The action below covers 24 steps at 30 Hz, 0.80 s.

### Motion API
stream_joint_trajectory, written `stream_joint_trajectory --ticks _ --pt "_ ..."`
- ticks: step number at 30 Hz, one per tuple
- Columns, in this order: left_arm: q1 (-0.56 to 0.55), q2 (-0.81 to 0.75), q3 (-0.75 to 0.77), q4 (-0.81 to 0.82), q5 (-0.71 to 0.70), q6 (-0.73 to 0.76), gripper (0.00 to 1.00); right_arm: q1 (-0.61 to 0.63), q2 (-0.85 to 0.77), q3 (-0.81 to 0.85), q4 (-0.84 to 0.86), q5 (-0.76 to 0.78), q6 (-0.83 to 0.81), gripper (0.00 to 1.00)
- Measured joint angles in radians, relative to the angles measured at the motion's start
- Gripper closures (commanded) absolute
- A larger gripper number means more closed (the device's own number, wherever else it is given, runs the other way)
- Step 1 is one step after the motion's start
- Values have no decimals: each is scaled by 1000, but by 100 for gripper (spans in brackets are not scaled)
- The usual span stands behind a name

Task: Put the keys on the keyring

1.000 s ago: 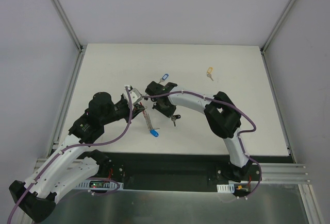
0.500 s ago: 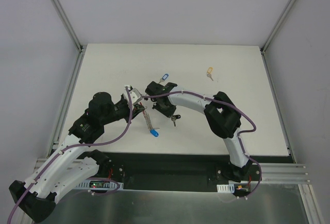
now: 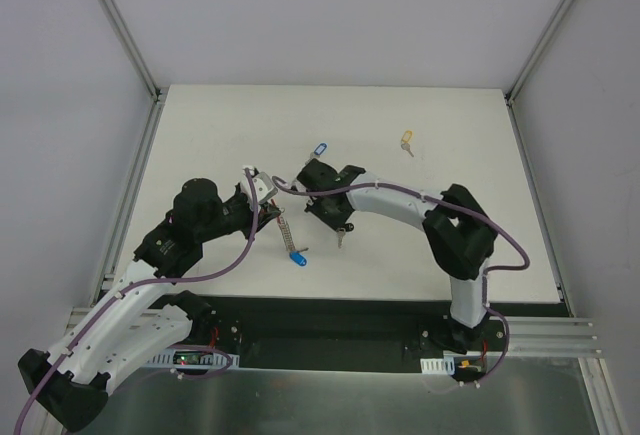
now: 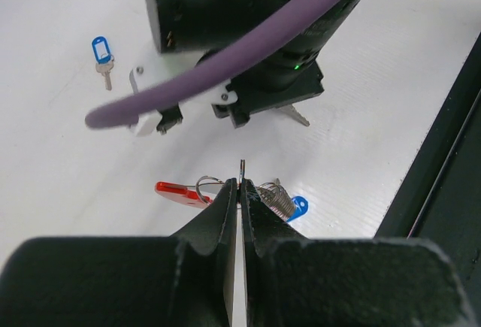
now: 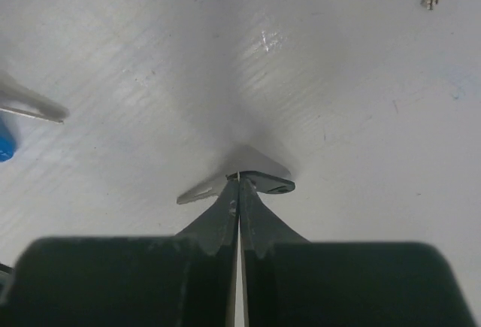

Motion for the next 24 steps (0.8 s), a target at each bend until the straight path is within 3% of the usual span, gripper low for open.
stream_joint_trajectory --ticks 11,24 --pt "0 2 0 0 35 40 100 -27 -507 -383 361 -80 -4 99" --pt "0 148 66 -7 284 152 100 -58 -1010 -766 777 -285 -46 99"
